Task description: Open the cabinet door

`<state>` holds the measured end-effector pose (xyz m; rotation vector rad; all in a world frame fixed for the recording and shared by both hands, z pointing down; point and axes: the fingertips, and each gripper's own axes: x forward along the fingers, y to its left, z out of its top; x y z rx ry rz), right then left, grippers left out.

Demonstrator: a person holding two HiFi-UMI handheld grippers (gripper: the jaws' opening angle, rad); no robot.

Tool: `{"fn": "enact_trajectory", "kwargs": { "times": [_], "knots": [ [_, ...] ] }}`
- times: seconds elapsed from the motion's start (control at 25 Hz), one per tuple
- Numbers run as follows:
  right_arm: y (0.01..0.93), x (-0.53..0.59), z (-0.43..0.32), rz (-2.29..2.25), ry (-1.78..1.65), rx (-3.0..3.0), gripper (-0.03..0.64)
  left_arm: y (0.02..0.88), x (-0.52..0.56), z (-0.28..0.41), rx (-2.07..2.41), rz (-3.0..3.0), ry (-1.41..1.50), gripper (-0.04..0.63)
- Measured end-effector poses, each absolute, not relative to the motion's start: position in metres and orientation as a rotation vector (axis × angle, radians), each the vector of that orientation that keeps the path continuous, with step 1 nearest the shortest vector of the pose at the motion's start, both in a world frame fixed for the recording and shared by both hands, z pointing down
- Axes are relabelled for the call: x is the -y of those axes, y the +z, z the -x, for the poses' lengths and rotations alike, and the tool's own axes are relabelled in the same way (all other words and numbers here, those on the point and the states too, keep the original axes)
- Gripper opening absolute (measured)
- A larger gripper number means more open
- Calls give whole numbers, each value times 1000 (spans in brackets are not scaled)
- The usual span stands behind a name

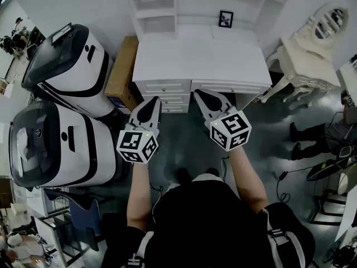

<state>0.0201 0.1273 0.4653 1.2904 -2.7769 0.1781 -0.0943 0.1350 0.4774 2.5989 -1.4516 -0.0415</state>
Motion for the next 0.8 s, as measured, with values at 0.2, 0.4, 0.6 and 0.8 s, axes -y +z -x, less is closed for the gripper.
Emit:
{"fn": "enact_trajectory", "kwargs": {
  "times": [0.2,0.4,0.6,0.8],
  "knots": [
    [461,-136,-15,-1274,143,2771,14,473,-143,93,1440,-2610,-41,20],
    [453,-140,-16,-1283,118,2792,14,466,-145,92,1446,-2618,-51,20],
    [453,-143,-20,-1318,137,2786,14,463,-149,91,1429,-2636,-55,20],
    [457,-141,-23,-1370,180,2764,15,464,-149,90,1409,-2641,-52,20]
  ]
}}
